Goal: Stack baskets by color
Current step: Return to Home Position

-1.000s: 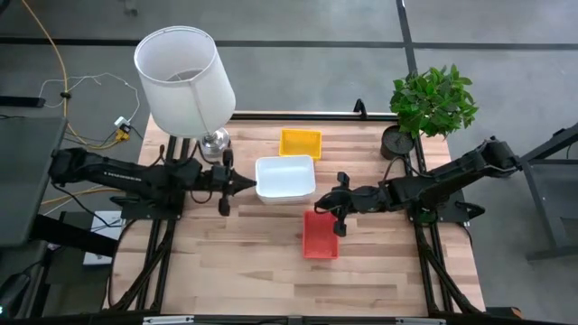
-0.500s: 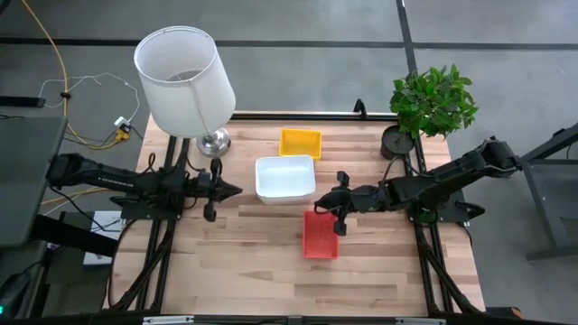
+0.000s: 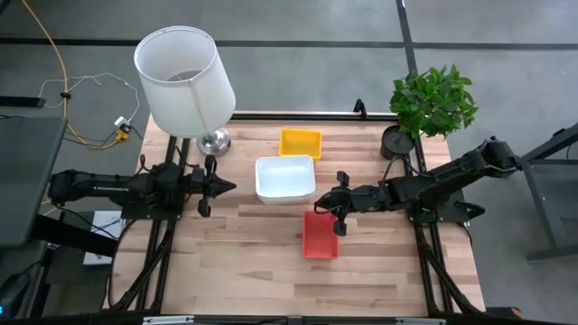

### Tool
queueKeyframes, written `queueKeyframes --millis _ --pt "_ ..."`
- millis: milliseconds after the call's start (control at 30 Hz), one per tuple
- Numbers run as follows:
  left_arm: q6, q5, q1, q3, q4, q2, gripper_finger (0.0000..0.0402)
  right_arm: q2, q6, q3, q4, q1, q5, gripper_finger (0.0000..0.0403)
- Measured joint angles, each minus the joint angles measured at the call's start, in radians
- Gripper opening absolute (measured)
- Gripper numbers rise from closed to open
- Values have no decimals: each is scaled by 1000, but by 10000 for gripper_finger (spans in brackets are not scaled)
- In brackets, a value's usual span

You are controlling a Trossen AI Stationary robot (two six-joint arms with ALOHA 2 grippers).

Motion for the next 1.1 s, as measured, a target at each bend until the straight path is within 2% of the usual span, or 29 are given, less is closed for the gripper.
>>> queueKeyframes --millis 200,400,533,933,1100 --pt "-12 23 21 0 -154 -117 0 0 13 0 0 0 -2 0" --pt "-28 64 20 2 -307 -296 0 0 34 0 0 0 -2 0" --pt "-27 75 17 3 -306 -377 0 0 37 0 0 0 -2 0" --pt "-38 64 7 3 -312 -361 0 0 32 0 -6 0 0 0" --pt "-54 63 7 3 -312 -361 0 -21 33 -4 -72 -8 -1 0"
